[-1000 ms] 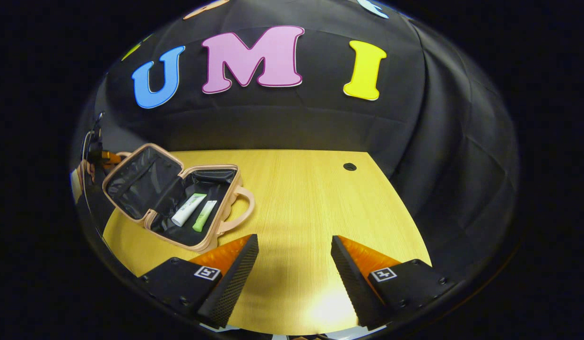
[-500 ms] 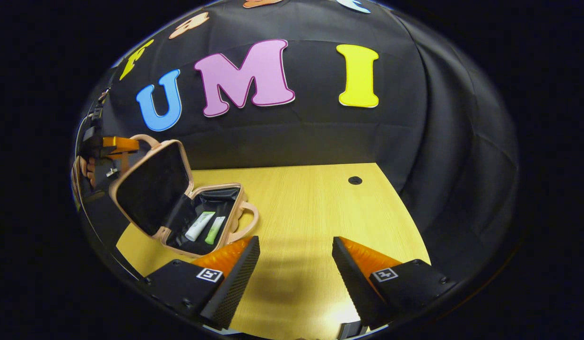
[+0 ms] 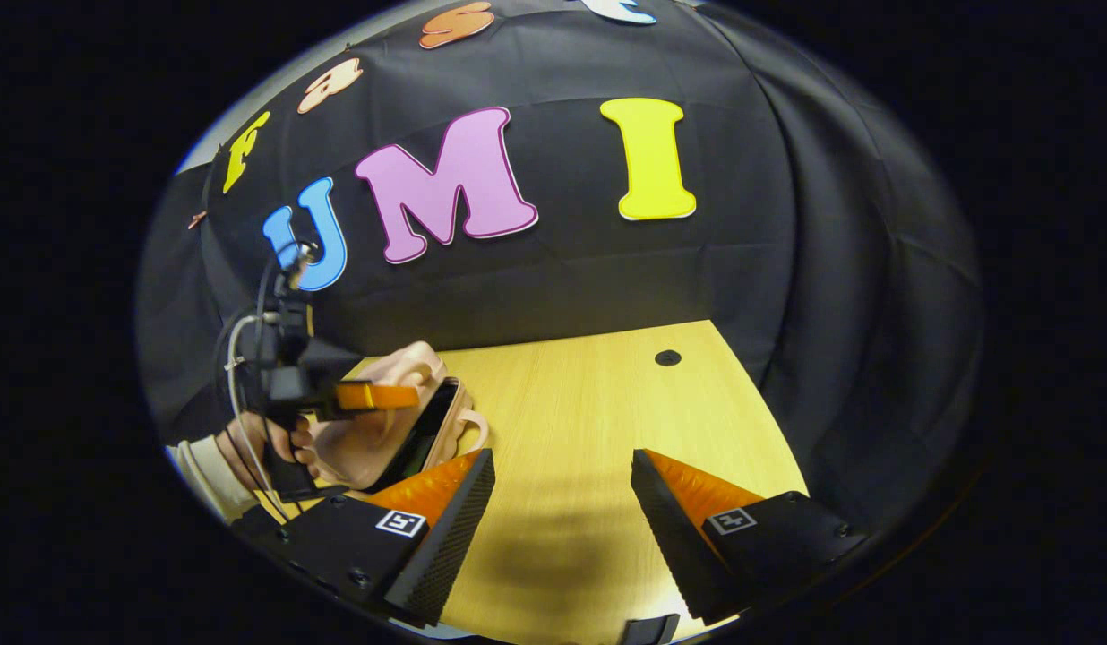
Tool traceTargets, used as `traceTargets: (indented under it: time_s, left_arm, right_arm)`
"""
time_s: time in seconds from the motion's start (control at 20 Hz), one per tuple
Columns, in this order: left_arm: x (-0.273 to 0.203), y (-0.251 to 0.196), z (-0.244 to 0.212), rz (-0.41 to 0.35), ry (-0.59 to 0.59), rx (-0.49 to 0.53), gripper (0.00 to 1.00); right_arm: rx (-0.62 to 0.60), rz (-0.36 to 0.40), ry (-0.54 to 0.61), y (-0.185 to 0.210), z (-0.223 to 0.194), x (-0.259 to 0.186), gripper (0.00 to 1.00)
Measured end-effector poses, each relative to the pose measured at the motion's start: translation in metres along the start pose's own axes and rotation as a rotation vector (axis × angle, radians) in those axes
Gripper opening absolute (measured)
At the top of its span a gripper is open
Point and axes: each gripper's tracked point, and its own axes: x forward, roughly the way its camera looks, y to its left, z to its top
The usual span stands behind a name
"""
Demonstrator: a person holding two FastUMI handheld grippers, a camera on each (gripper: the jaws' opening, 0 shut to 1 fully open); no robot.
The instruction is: First open the suitcase, pack the skin care products into it, and then close the suitcase.
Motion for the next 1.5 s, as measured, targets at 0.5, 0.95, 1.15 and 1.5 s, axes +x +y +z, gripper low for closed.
traceTargets:
  time_s: [0.5, 0.95, 1.15, 1.5]
  left_arm:
    - [-0.042, 0.001, -0.019, 0.012, -0.087, 0.029, 0.65]
    - [-0.237, 0.034, 0.047, 0.183, -0.448, 0.256, 0.96]
    - [-0.291, 0.049, 0.043, 0.226, -0.528, 0.268, 0.96]
    - [-0.304, 0.084, 0.015, 0.232, -0.560, 0.261, 0.96]
  right_arm:
    - [0.003, -0.044, -0.023, 0.009, -0.003, -0.009, 0.97]
    - [-0.026, -0.040, -0.075, 0.078, 0.014, -0.035, 0.97]
    - [-0.053, -0.041, -0.135, 0.100, 0.009, -0.057, 0.97]
    - [-0.064, -0.040, -0.113, 0.135, -0.031, -0.074, 0.97]
